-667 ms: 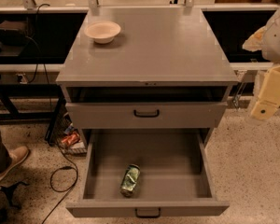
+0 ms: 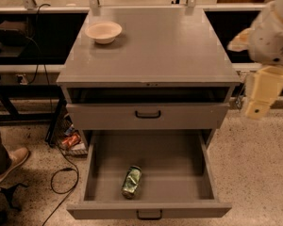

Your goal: Pick green can from middle drawer and place on counter

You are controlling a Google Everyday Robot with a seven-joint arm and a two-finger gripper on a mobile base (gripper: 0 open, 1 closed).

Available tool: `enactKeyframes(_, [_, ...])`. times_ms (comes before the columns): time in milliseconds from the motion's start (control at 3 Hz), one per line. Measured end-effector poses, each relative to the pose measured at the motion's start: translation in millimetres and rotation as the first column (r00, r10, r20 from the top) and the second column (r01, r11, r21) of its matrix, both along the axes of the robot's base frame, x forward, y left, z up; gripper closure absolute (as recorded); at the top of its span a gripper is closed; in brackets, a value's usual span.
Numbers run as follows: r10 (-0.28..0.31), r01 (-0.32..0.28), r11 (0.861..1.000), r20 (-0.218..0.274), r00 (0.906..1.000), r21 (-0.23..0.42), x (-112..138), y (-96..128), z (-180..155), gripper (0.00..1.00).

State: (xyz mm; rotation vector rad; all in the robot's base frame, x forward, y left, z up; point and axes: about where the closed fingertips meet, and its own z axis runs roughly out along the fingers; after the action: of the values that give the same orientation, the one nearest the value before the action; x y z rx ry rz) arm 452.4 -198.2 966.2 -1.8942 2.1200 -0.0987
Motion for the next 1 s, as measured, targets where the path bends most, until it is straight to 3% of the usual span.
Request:
enactKeyframes(333, [0.263,-0.263,0.964,-0.022,0.9647,-0.041,17,43,-25,0.00])
enactKeyframes(667, [0.484,-0.487,0.873,-0.095,0.8697,-0.005,17,77,-58,0.00])
enactKeyframes(1000, [0.557,-0.560,0.829,-0.091,0.8256,-0.006,18,82,-64,0.00])
